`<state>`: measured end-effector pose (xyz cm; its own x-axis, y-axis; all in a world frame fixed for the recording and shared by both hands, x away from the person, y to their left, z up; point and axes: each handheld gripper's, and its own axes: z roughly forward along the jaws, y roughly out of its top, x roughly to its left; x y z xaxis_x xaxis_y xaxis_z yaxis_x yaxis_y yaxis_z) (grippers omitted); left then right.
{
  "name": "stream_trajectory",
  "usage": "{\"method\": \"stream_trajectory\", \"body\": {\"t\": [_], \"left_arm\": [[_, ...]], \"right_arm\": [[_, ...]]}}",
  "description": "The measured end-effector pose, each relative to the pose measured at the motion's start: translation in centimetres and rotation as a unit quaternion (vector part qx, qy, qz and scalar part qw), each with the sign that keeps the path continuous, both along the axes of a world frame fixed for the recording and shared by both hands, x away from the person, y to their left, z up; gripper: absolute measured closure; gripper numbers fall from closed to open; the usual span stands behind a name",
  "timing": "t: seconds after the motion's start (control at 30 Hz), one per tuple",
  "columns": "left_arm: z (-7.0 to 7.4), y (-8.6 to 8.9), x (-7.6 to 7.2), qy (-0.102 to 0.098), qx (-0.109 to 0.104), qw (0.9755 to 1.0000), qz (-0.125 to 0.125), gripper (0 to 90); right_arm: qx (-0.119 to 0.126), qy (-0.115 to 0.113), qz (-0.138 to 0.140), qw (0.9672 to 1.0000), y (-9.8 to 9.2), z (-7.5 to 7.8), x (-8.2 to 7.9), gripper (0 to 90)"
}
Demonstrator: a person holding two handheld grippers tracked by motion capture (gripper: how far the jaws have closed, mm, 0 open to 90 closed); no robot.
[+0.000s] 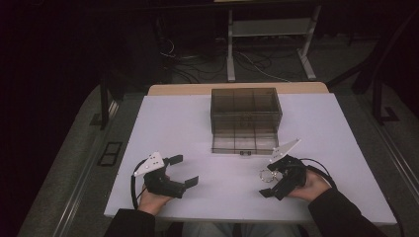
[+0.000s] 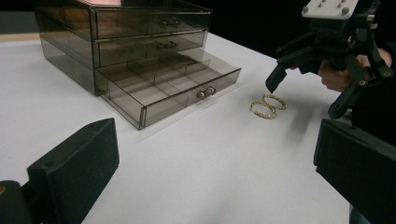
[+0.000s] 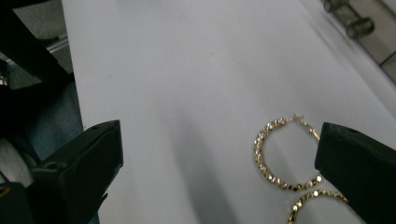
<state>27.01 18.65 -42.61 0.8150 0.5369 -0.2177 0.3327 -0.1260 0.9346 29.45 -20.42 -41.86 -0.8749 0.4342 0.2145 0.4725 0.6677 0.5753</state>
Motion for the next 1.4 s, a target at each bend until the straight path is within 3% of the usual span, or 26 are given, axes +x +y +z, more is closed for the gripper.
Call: {"method": "stream_trajectory", "body": {"t": [0.13,0.2,0.3,0.57,0.73,0.97,1.13,1.4], "left_arm": [[0.0,-0.1,0.1,0.001,0.003,1.0000,-0.001,0.0],[0.0,-0.1,0.0,0.001,0.002,1.0000,-0.001,0.0],[0.0,0.0,0.0,0.001,0.001,1.0000,0.000,0.0],[0.0,0.0,0.1,0.001,0.002,1.0000,0.000,0.0],[0.0,0.0,0.0,0.001,-0.001,1.0000,0.001,0.0],[0.0,-0.1,0.0,0.001,0.000,1.0000,0.001,0.0],[0.0,0.0,0.1,0.001,0.004,1.0000,0.002,0.0],[0.0,0.0,0.1,0.000,0.004,1.0000,0.002,0.0]], "right_arm": [[-0.011,-0.004,0.006,0.9999,-0.2,-0.3,-0.1,6.4],[-0.010,-0.007,0.010,0.9999,-0.3,-0.4,0.0,15.3],[-0.012,-0.010,0.009,0.9998,-0.3,-0.5,0.0,15.5],[-0.004,-0.012,-0.009,0.9999,-0.2,-1.0,0.4,34.0],[-0.006,-0.012,-0.037,0.9992,-0.3,-1.3,0.7,48.1],[-0.009,-0.015,-0.049,0.9986,-0.3,-1.5,0.8,59.4],[-0.026,-0.014,-0.066,0.9974,0.1,-1.8,0.8,68.2],[-0.033,-0.023,-0.065,0.9971,0.3,-1.8,0.7,80.9]]}}
